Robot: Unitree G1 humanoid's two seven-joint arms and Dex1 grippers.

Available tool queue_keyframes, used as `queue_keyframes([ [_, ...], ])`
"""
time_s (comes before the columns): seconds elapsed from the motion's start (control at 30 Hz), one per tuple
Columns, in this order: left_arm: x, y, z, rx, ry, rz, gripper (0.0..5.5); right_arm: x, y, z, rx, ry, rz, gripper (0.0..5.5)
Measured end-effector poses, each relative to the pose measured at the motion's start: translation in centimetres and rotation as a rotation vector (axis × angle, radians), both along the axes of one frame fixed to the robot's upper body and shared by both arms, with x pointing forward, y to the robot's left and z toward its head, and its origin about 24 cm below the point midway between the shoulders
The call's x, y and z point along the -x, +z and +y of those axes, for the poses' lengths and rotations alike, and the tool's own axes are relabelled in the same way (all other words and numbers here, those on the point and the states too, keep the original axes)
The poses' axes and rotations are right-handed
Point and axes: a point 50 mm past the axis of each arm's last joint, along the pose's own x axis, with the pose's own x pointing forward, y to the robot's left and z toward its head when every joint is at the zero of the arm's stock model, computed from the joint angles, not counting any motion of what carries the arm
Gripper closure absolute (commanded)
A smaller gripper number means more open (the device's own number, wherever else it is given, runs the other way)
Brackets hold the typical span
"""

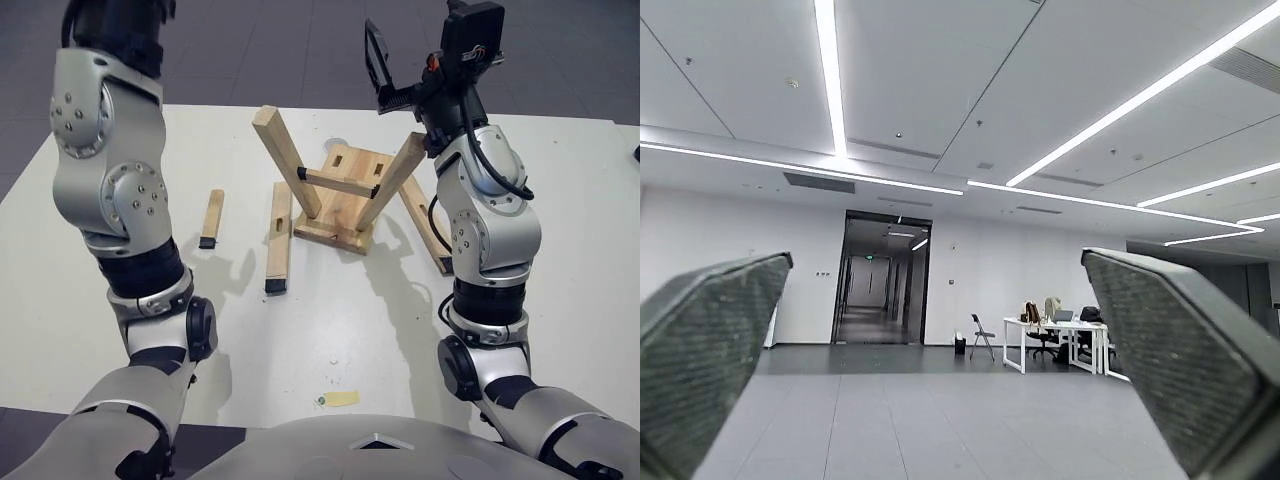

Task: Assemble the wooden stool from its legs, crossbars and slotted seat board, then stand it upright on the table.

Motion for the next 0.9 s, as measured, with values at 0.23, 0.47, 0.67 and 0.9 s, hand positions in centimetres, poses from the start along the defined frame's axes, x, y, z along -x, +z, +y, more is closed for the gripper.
queue_keyframes([
  [0.23,-1.0,-8.0,-2.8,-0.324,-0.037,0.331,0.1,0.0,0.0,-0.2,-0.013,-0.005,0.001,0.12],
  [0.47,-1.3,-8.2,-3.1,-0.185,-0.059,0.265,0.1,0.0,0.0,0.1,-0.006,0.009,-0.001,0.12],
  [0.67,-1.1,-7.2,-2.6,-0.007,-0.037,0.191,0.1,-0.2,-0.3,0.1,-0.01,0.006,0.0,0.12],
  [0.9,3.7,1.7,4.0,0.363,0.04,-0.184,0.1,3.4,1.2,3.9,-0.008,0.439,-0.073,0.12],
])
